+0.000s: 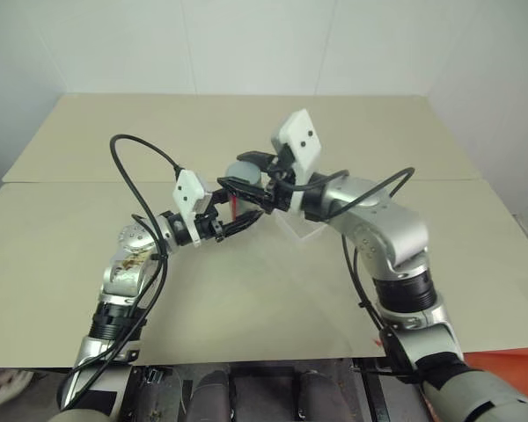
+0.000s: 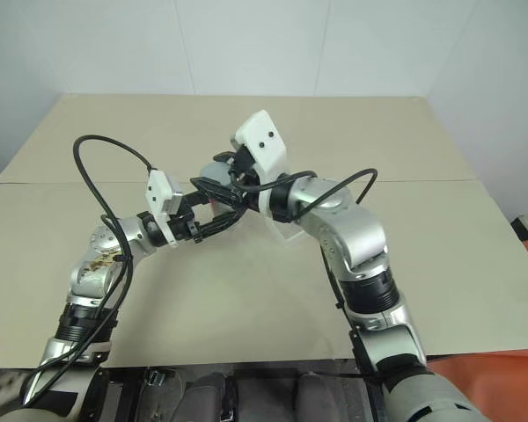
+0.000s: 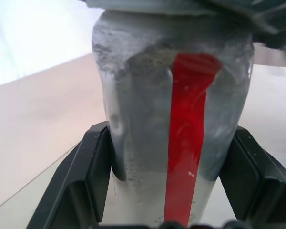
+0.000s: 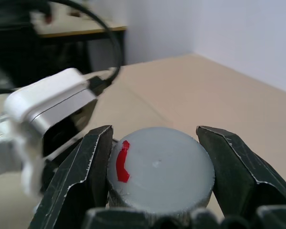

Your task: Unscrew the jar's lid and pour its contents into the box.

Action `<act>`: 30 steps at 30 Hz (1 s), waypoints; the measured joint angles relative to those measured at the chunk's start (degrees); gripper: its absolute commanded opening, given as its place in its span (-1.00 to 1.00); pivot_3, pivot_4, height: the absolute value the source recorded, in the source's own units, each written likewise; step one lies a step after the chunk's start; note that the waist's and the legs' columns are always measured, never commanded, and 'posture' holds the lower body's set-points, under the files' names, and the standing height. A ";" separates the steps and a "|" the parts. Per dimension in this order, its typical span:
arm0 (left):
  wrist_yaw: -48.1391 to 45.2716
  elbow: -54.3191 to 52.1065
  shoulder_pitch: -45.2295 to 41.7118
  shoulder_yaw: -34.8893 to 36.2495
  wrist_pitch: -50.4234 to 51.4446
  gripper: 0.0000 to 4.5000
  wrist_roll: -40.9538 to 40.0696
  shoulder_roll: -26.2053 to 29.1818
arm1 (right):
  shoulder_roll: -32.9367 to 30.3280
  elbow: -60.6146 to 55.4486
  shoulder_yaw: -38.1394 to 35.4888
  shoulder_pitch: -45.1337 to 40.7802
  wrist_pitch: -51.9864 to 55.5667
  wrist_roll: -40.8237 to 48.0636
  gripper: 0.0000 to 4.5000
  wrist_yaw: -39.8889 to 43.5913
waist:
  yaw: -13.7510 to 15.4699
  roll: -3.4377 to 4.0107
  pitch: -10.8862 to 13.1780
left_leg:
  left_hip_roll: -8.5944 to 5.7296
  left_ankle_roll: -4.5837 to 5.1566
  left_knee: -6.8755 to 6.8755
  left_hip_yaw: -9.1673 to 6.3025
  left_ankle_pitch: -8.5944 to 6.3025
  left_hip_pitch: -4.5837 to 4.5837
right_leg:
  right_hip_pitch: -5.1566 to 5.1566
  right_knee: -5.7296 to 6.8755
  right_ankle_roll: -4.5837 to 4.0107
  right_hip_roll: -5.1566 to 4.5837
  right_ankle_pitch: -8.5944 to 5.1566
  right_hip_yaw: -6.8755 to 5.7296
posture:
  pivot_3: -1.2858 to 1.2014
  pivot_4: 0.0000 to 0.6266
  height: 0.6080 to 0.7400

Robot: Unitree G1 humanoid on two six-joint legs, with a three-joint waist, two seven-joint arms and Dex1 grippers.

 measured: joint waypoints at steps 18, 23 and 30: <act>-26.35 0.81 -6.27 -1.13 6.34 0.27 -10.33 6.47 | -4.78 11.76 -0.30 -7.84 -6.02 10.30 0.23 34.23 | -0.22 0.00 0.00 | 0.02 0.00 0.00 -0.01 0.00 0.03 | -0.02 0.06 0.00 0.04 0.00 0.03 | 0.03 -0.52 1.00; -26.68 0.79 -6.55 -1.14 6.41 0.27 -10.44 6.47 | -4.35 13.06 -0.30 -8.41 -6.75 10.27 0.56 35.70 | -0.19 0.00 0.00 | 0.02 -0.01 0.00 -0.01 0.00 0.01 | -0.03 0.06 0.00 0.04 0.00 0.03 | 0.03 -0.52 1.00; -25.33 -0.54 -6.48 0.75 7.23 0.27 -12.47 7.70 | -3.90 13.01 0.58 -6.93 -6.55 10.26 0.99 34.78 | -0.20 0.01 0.00 | 0.02 -0.01 0.00 -0.01 0.01 0.03 | -0.03 0.10 0.00 0.04 0.00 0.04 | 0.03 -0.52 1.00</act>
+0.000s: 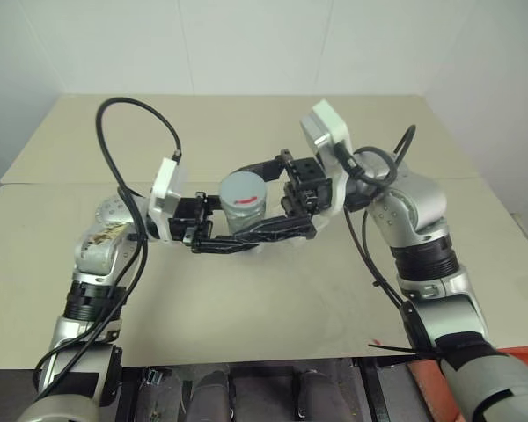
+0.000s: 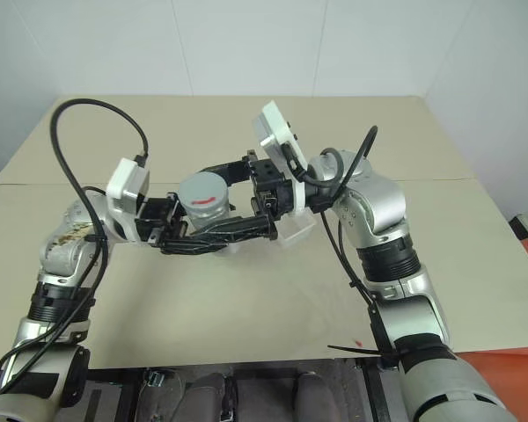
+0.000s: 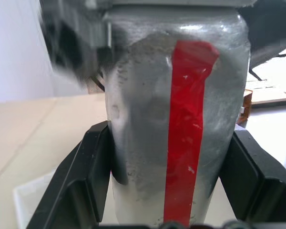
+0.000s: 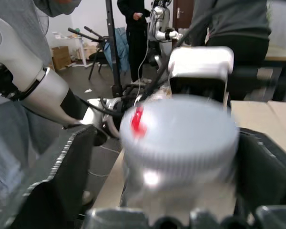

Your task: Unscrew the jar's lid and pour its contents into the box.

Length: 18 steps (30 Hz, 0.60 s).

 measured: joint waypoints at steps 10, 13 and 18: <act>8.13 0.15 3.36 4.57 0.42 0.27 -0.03 1.27 | -1.66 -9.11 -4.37 8.37 2.67 -1.24 0.99 -17.16 | 0.06 0.00 0.00 | 0.00 0.00 0.00 -0.02 0.00 -0.01 | 0.00 -0.01 0.00 -0.03 0.00 -0.01 | 0.03 -0.52 1.00; 13.83 -0.33 6.29 4.79 -0.07 0.27 2.35 -0.15 | -1.65 -14.06 -6.49 11.04 4.90 -2.27 0.99 -26.06 | 0.08 0.00 0.00 | 0.00 -0.01 0.00 0.00 0.01 0.00 | 0.00 0.02 0.00 -0.03 0.00 0.00 | 0.03 -0.52 1.00; 29.89 -3.37 9.34 3.93 -2.38 0.27 9.26 -8.10 | 0.81 -22.01 -9.54 14.87 9.81 -4.46 0.99 -42.56 | 0.60 -0.01 -0.01 | -0.02 -0.01 0.01 0.00 0.00 -0.02 | 0.01 -0.01 0.00 -0.06 0.00 0.00 | 0.03 -0.52 1.00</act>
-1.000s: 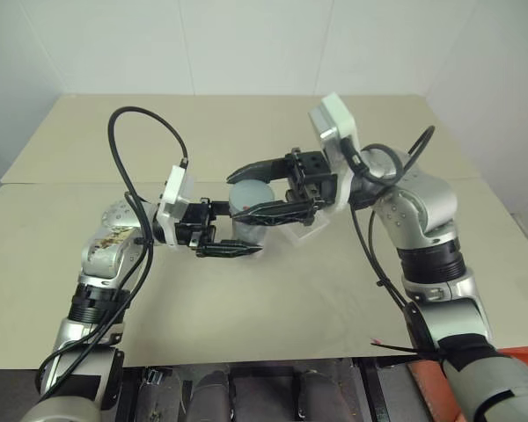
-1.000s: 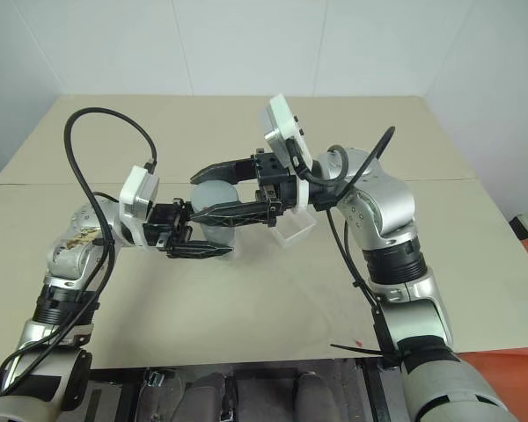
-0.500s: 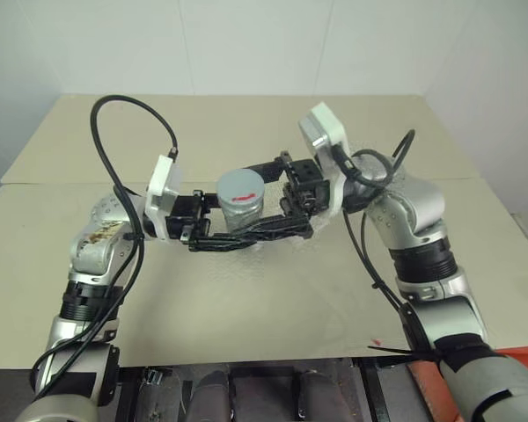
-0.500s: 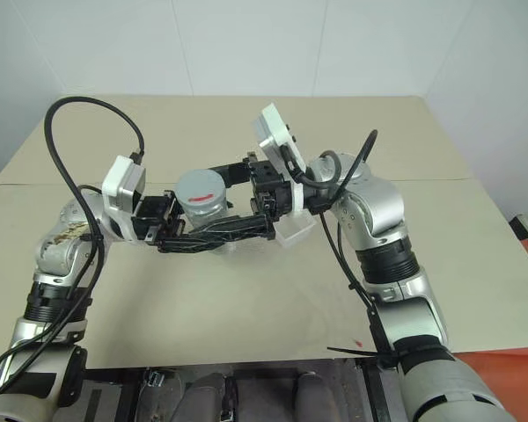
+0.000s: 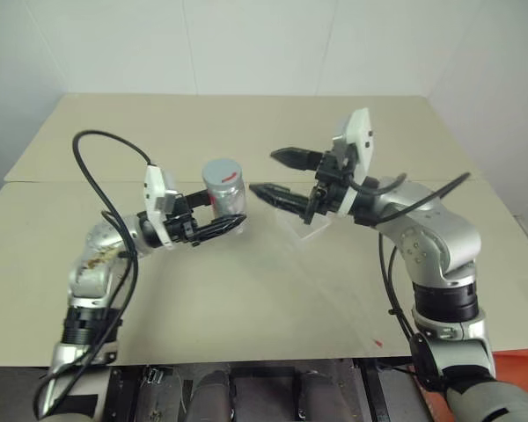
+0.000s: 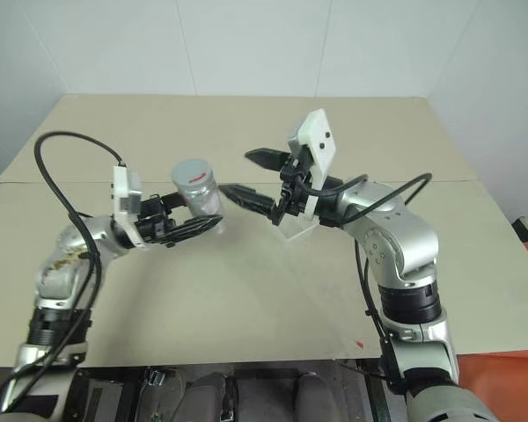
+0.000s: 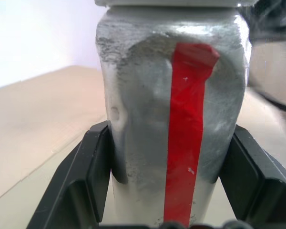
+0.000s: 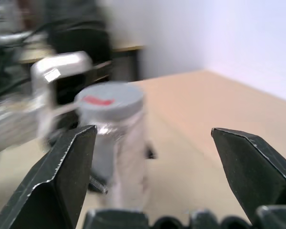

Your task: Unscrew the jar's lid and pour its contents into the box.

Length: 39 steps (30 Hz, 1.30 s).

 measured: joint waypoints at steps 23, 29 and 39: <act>17.04 -1.64 0.04 -6.31 -1.04 0.27 9.19 -7.44 | 9.23 -0.85 10.60 -2.63 2.47 -12.93 0.99 -19.05 | -0.28 0.00 0.00 | -0.01 0.00 -0.03 0.01 0.00 0.01 | -0.01 -0.05 0.00 0.02 0.00 0.00 | 0.03 -0.52 1.00; 16.73 -1.65 0.04 -6.31 -1.04 0.27 9.16 -7.28 | 10.55 1.30 10.76 -2.86 1.50 -14.55 0.99 -18.91 | -0.36 0.00 0.00 | -0.01 0.00 -0.02 0.01 0.00 0.01 | -0.01 -0.04 0.00 0.02 0.00 0.00 | 0.03 -0.52 1.00; 16.70 -2.48 0.05 -6.30 -1.05 0.27 9.14 -6.71 | 11.33 1.93 11.34 -3.22 0.94 -15.34 0.28 -16.90 | -0.59 0.00 0.00 | 0.00 0.00 -0.03 0.00 0.00 0.01 | -0.01 -0.04 0.00 0.02 0.00 0.00 | 0.03 -0.52 1.00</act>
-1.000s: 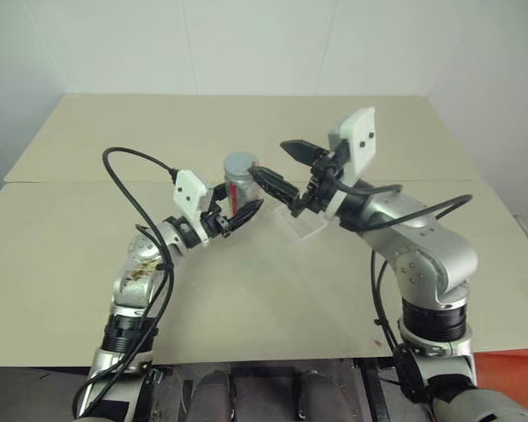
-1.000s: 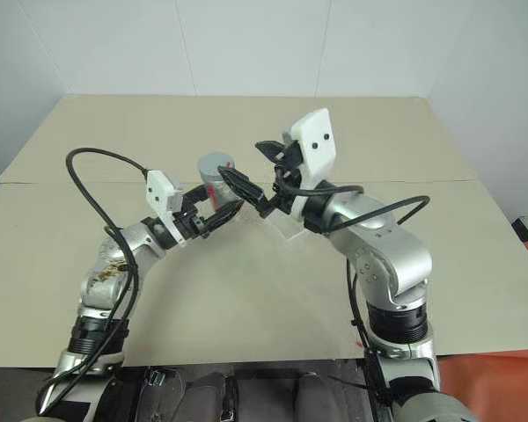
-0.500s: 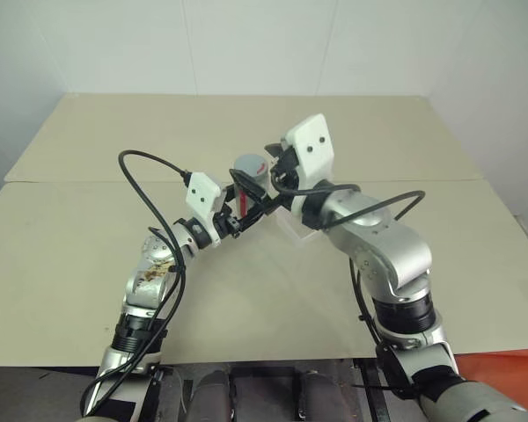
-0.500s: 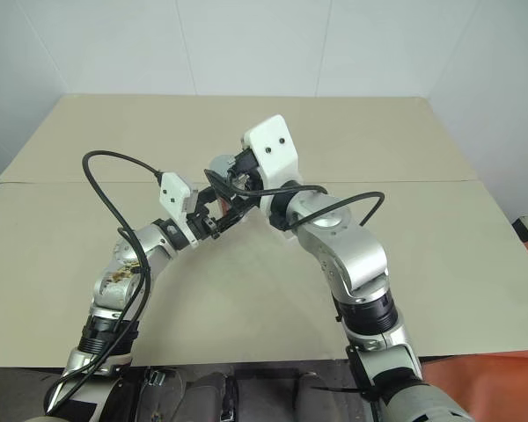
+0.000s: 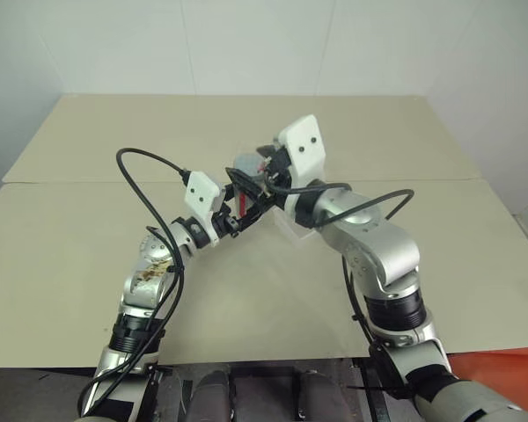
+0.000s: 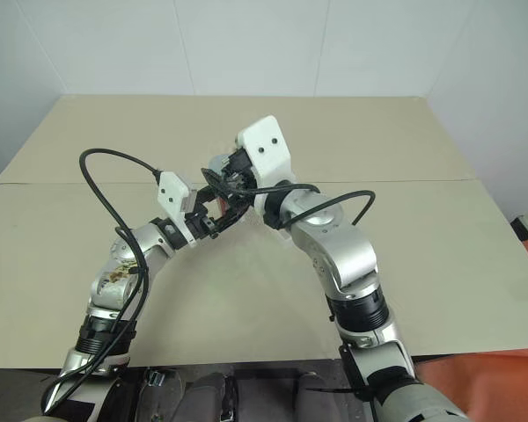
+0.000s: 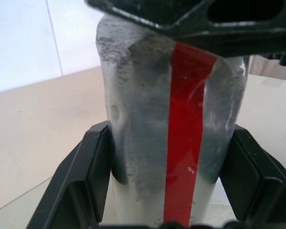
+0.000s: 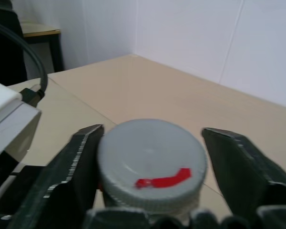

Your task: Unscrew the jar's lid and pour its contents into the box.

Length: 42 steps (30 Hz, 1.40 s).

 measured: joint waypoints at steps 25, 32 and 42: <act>-34.07 2.84 -2.38 1.17 2.62 0.27 -16.35 11.55 | -12.07 4.04 -5.13 -1.82 -4.21 18.52 0.24 36.05 | -0.02 0.01 0.01 | 0.01 0.02 0.00 0.01 -0.01 0.05 | 0.03 -0.08 -0.01 0.02 -0.01 0.00 | 0.03 -0.52 1.00; -44.23 6.28 -7.39 -0.29 2.81 0.27 -17.65 12.28 | -14.70 8.52 -4.85 -5.92 -5.75 21.06 0.24 48.21 | 0.04 0.01 0.01 | 0.01 0.03 0.01 0.01 -0.02 0.00 | 0.01 -0.03 0.00 0.03 -0.01 0.01 | 0.03 -0.52 1.00; -46.65 7.21 -8.02 -0.69 2.48 0.27 -17.62 11.17 | -14.42 11.12 -4.10 -7.50 -6.03 21.38 0.57 52.12 | 0.05 0.01 0.01 | 0.01 0.03 0.02 0.00 -0.02 0.01 | 0.02 -0.01 0.00 0.03 -0.01 0.01 | 0.03 -0.52 1.00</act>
